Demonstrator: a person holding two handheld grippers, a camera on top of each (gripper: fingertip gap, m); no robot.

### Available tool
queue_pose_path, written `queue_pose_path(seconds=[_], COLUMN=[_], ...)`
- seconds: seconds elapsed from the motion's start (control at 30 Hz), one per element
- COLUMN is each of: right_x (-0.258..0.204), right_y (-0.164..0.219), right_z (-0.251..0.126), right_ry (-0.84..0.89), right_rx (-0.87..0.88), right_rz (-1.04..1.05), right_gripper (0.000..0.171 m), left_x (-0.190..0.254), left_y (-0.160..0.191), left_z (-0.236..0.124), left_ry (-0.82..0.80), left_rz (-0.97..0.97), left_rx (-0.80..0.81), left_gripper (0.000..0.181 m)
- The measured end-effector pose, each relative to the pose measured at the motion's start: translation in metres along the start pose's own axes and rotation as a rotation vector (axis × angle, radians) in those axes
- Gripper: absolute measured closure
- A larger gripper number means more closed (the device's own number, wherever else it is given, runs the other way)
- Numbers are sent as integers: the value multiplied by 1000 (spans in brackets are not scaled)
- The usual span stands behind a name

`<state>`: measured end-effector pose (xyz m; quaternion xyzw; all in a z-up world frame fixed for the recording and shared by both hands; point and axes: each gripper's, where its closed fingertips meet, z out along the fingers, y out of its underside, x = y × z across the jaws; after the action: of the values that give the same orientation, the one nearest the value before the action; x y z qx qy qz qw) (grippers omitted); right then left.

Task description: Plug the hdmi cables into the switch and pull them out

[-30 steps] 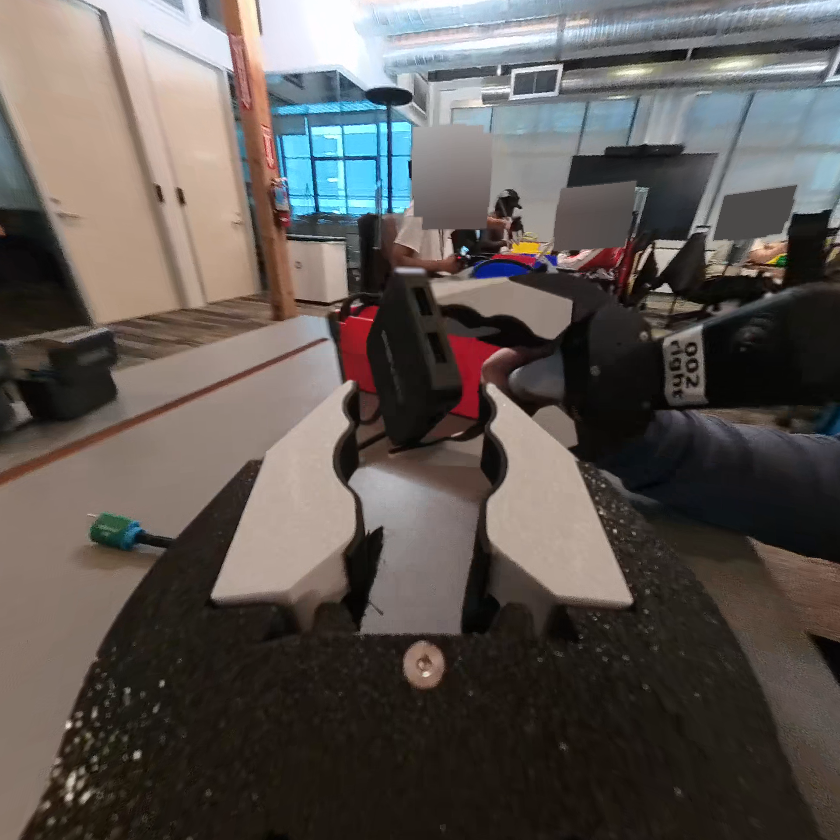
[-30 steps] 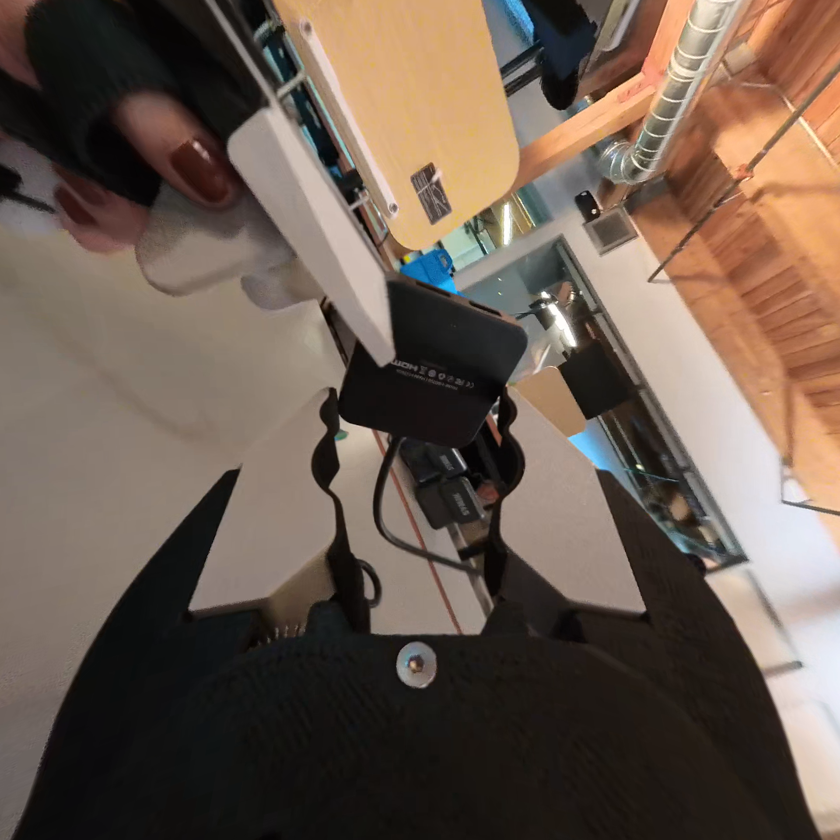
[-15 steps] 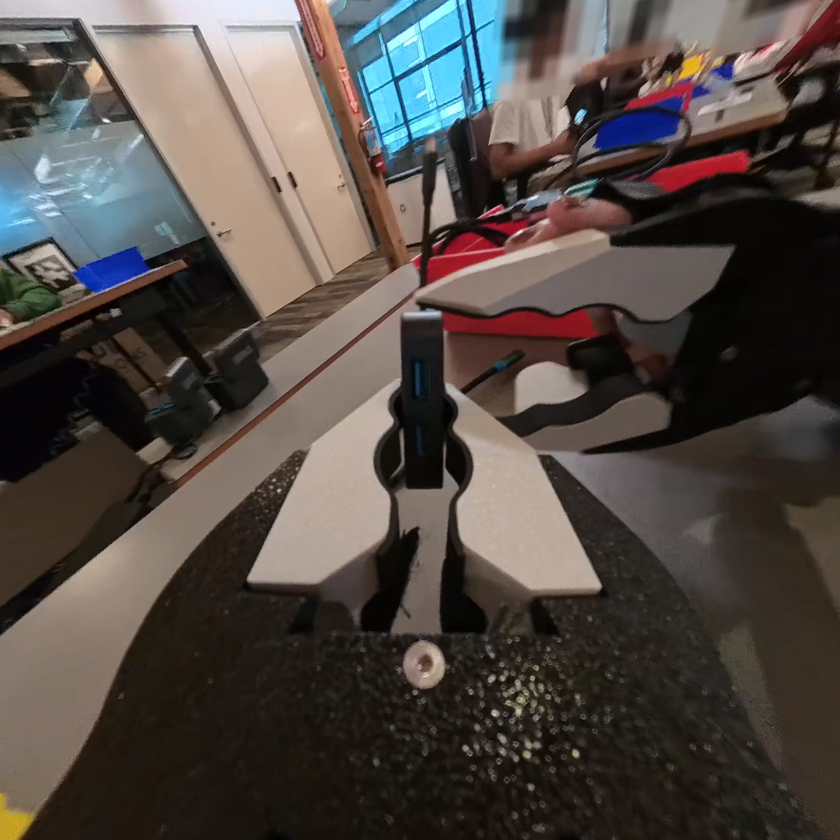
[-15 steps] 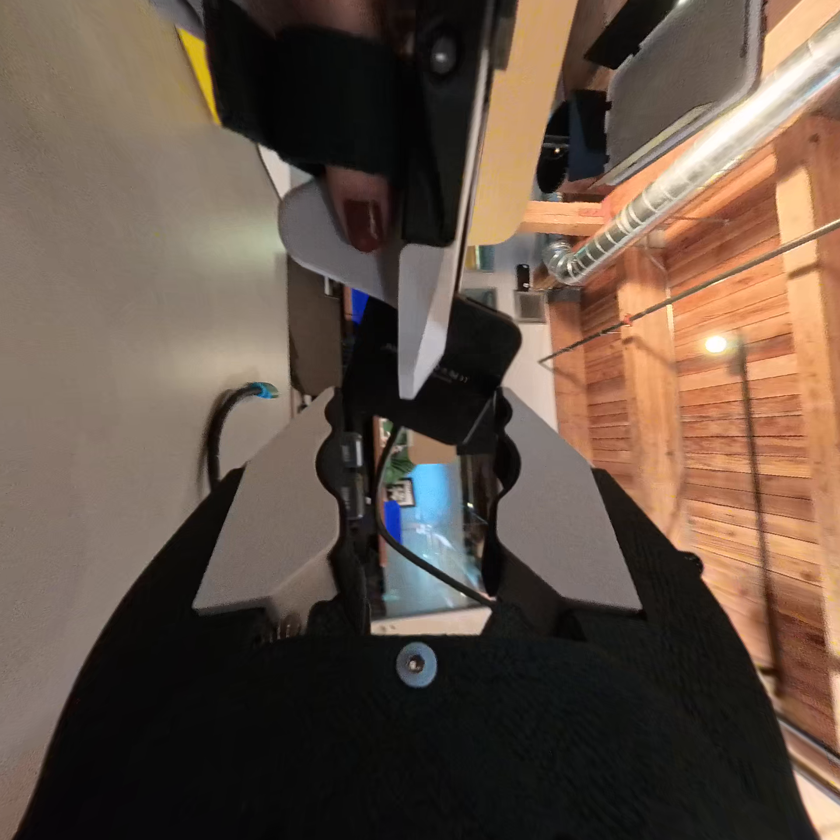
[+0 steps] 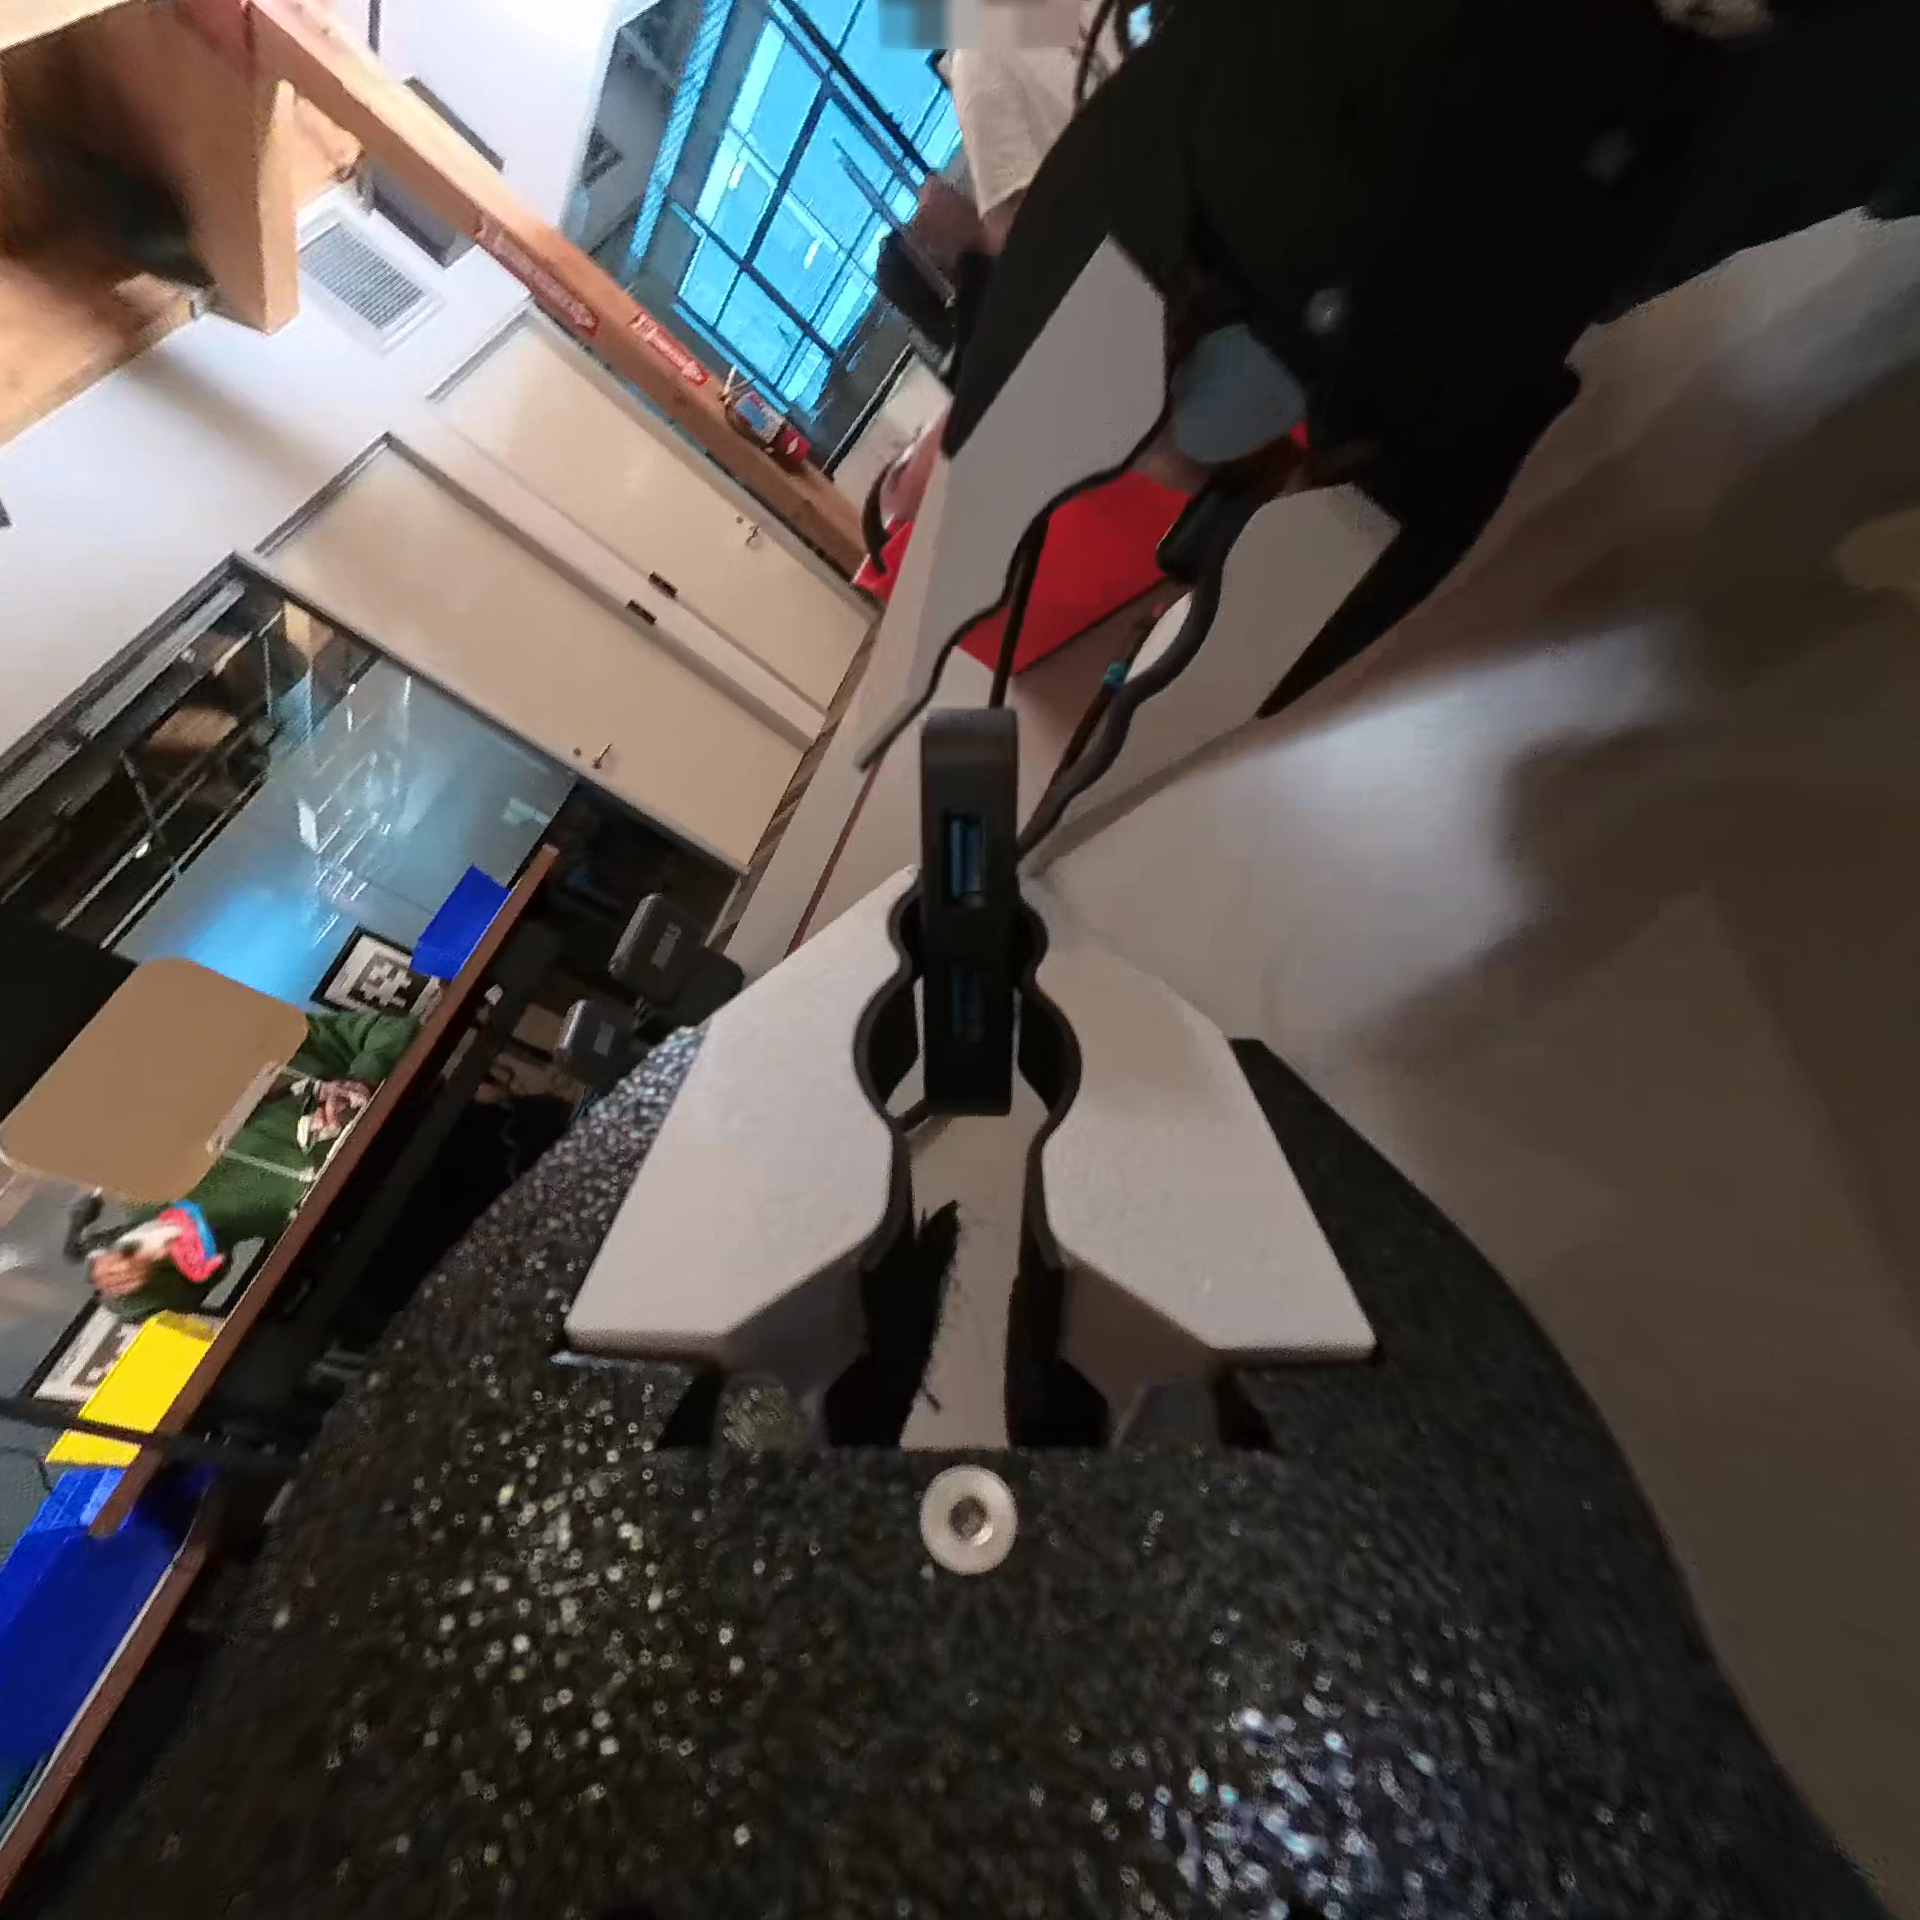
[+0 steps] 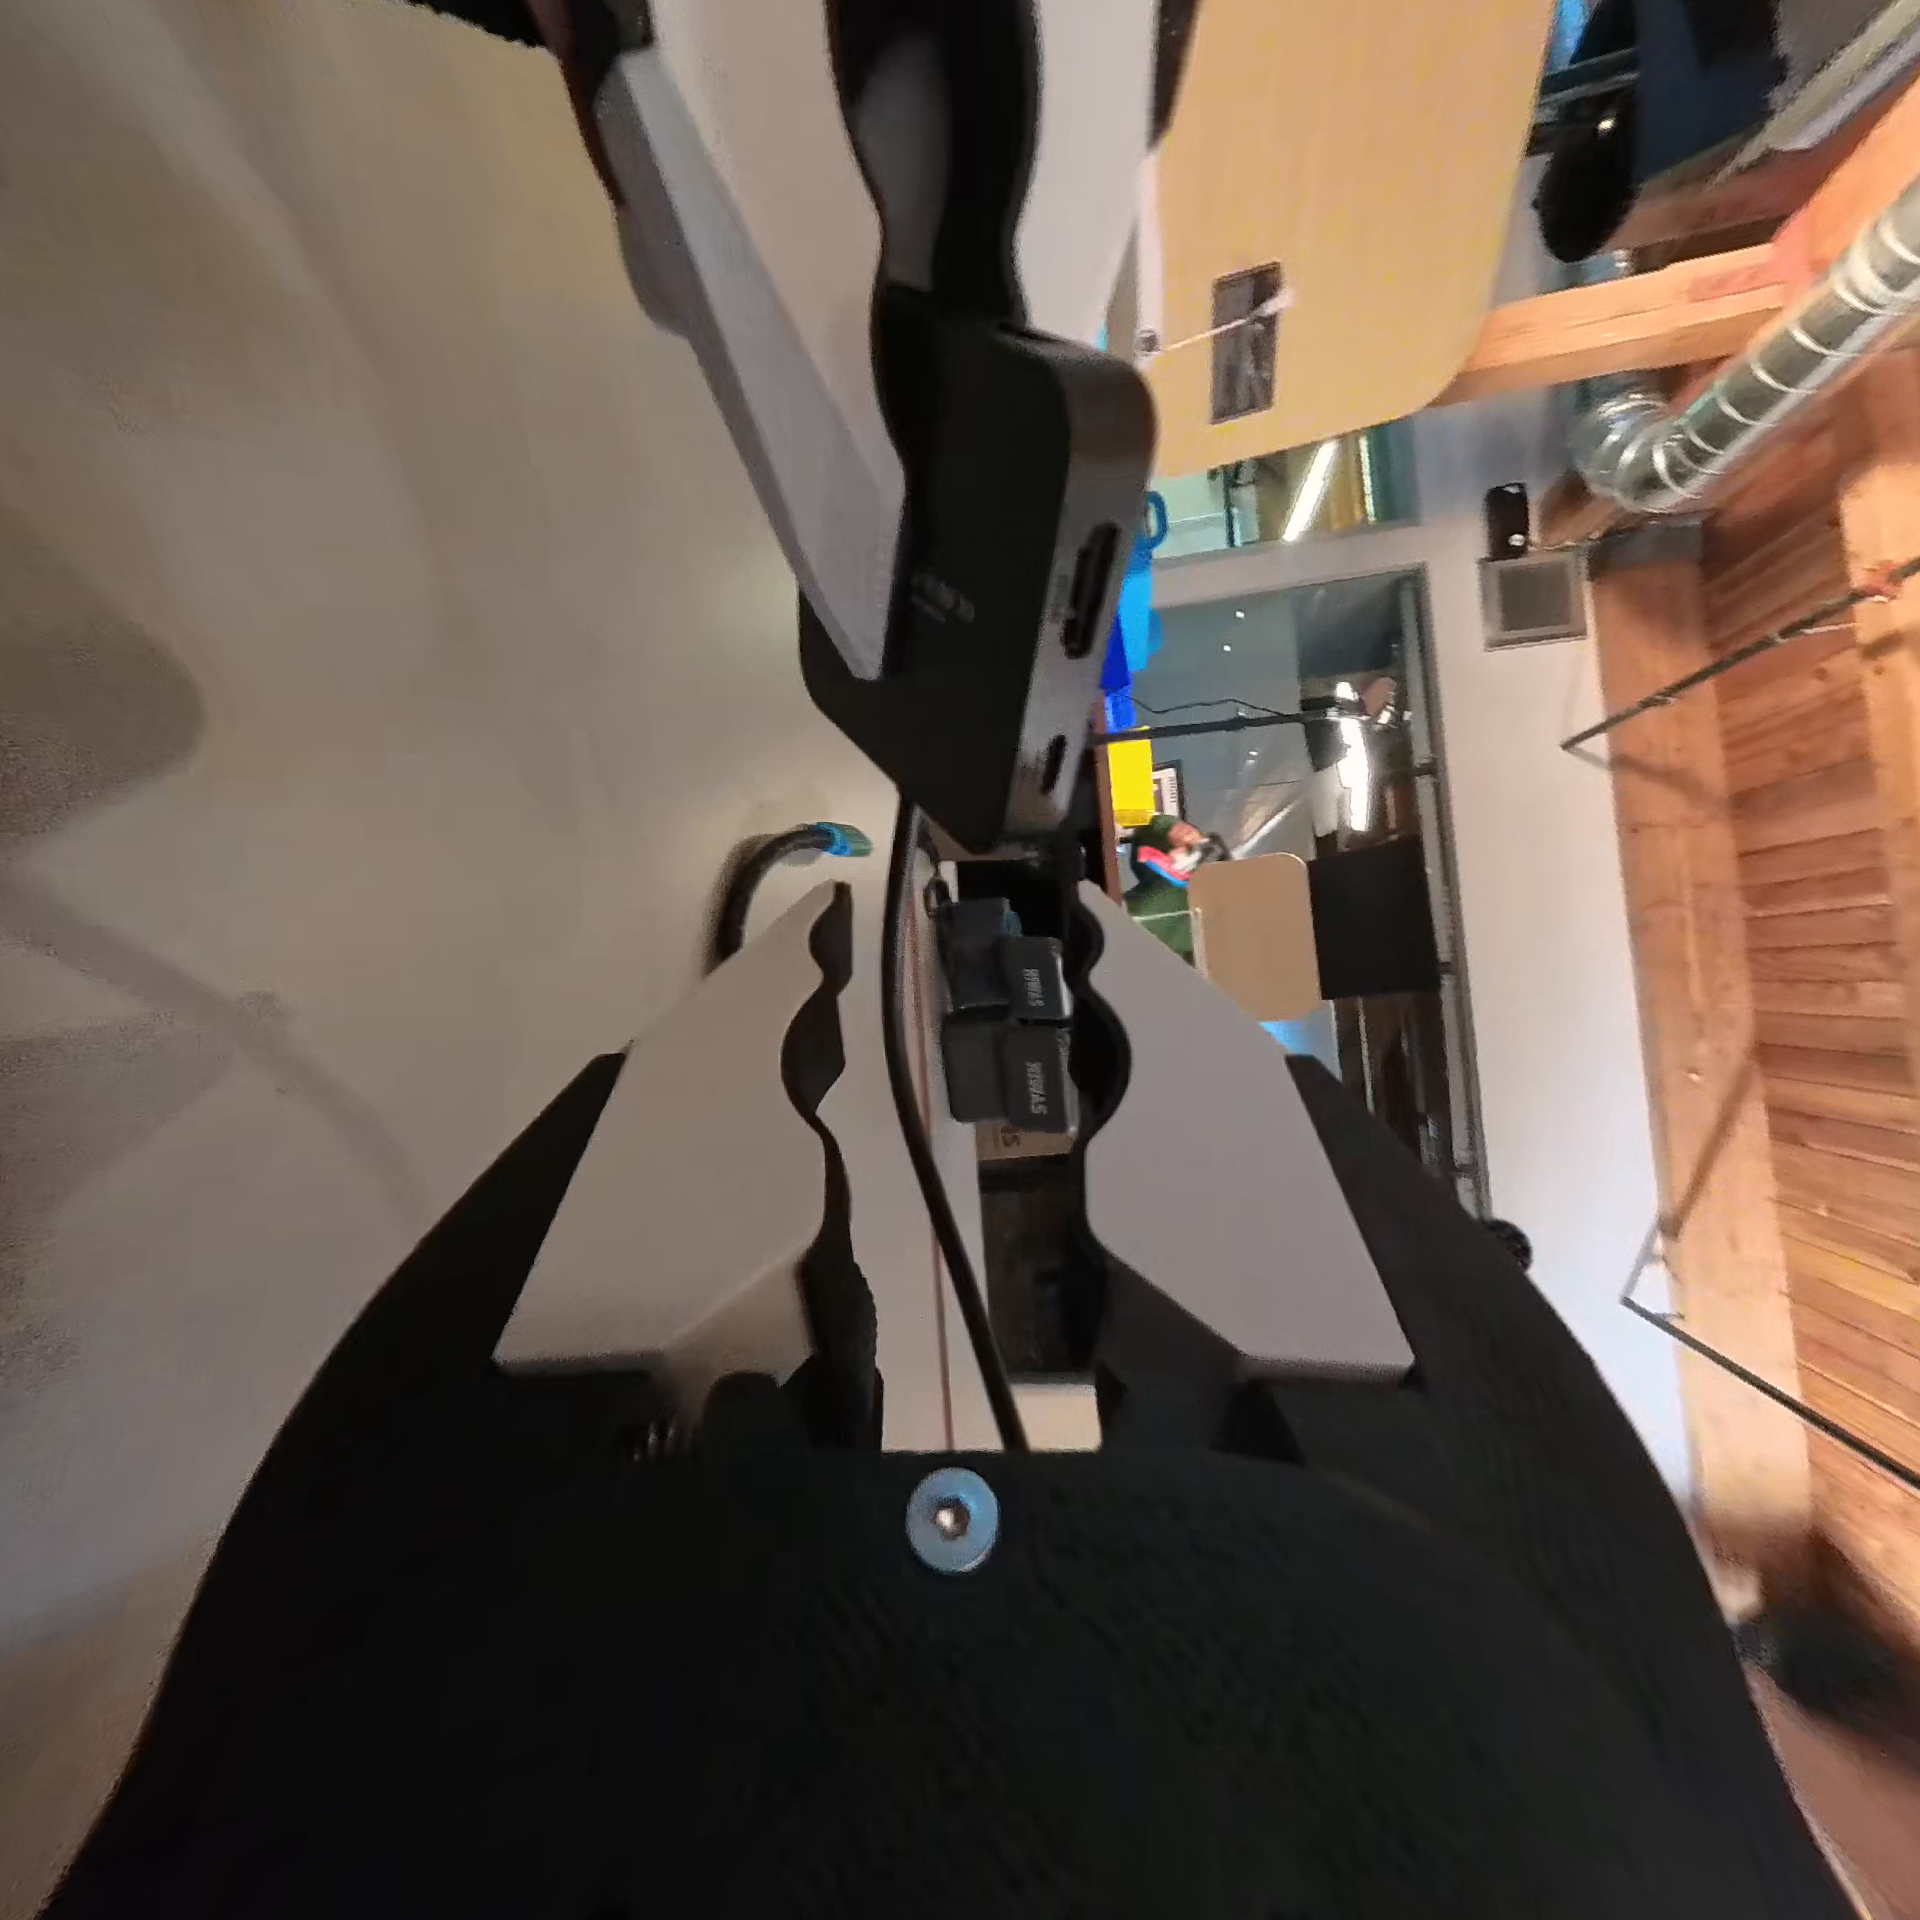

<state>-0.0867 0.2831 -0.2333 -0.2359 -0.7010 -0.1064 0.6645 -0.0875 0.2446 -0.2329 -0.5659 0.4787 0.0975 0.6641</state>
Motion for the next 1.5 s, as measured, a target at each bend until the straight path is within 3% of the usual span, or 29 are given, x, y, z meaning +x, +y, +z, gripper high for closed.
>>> queue_pose_path(seconds=[0.13, 0.2, 0.27, 0.7, 0.8, 1.0, 1.13, 1.37, 1.5], right_x=[-20, -21, -23, -30, -22, 49, 88, 61, 87], right_y=[1, 3, 5, -10, -6, 10, 49, 94, 104], right_z=[5, 7, 6, 9, 7, -13, -34, -18, -41], right_ry=[-90, -90, -121, -165, -132, 203, 504, 472, 581], right_rx=[-23, -38, -51, -5, 15, 116, 52, -135, -122], right_rz=[0, 3, 45, 159, 218, 465, 609, 753, 807], right_gripper=[144, 167, 170, 169, 149, 143, 144, 148, 148], left_x=[7, 12, 14, 15, 0, -46, -60, -68, -71], left_y=[-10, -7, -4, 5, 26, 79, 97, 108, 107], left_z=[-4, -4, -2, 5, 5, -14, -26, -33, -35], left_ry=[33, 52, 44, 19, -72, -330, -414, -474, -496], left_rz=[25, 33, 53, 73, 107, -73, -217, -306, -326], left_rx=[50, 28, 9, -91, -230, -467, -483, -473, -447], left_gripper=[170, 170, 170, 169, 169, 170, 171, 171, 171])
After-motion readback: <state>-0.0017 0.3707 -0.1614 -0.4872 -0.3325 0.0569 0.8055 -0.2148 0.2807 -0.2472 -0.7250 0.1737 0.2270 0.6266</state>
